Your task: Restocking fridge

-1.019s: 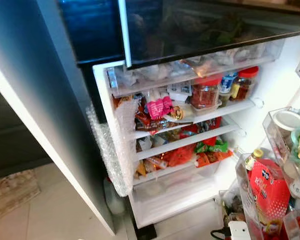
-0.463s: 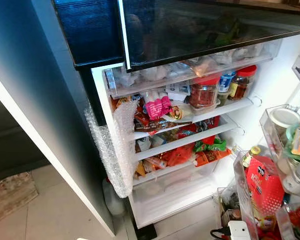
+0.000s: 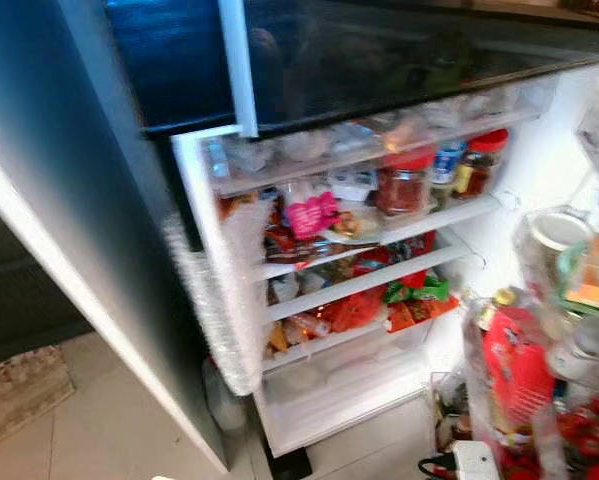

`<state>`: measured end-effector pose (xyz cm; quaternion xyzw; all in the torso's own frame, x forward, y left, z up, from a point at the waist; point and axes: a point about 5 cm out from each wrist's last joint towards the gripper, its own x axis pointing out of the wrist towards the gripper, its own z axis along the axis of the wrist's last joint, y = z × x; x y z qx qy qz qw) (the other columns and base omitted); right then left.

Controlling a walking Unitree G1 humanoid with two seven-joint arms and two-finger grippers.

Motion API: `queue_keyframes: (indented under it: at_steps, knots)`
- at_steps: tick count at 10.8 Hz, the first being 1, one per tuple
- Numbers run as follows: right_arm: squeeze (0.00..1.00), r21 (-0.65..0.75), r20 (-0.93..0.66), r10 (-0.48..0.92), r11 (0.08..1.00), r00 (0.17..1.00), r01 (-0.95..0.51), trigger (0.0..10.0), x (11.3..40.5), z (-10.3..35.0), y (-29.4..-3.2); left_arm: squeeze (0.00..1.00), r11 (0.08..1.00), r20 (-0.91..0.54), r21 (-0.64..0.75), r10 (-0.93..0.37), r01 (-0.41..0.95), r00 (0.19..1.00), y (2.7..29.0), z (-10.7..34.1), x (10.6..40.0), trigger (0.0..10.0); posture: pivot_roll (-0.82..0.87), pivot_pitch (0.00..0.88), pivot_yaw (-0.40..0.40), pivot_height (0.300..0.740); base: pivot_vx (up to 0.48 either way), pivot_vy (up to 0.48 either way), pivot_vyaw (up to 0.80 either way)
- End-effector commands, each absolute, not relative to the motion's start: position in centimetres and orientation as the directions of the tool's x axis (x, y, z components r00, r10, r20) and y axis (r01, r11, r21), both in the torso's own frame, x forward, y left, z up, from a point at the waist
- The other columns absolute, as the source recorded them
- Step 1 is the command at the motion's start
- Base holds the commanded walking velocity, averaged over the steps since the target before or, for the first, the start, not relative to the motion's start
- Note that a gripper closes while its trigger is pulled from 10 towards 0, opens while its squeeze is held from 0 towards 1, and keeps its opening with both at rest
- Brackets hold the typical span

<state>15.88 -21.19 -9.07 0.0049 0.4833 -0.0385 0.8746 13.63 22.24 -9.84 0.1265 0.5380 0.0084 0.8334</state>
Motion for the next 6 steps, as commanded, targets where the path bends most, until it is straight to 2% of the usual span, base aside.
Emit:
queue_keyframes:
  at_steps: [1,6]
  knots:
    - [0.0,-0.046,-0.849,-0.087,0.995,0.52,0.091,10.0,15.67,-9.04,-21.89,0.0,0.966,-0.902,0.218,0.146,0.139,0.406,22.36,-9.94,13.28,10.0,-0.11,0.0,0.022,0.74,0.0,-0.281,0.0]
    - [0.0,-0.044,-0.849,-0.084,0.995,0.521,0.088,10.0,15.71,-9.03,-21.83,0.0,0.966,-0.902,0.219,0.145,0.14,0.407,22.4,-9.91,13.32,10.0,-0.11,0.0,0.023,0.74,0.0,-0.286,0.0]
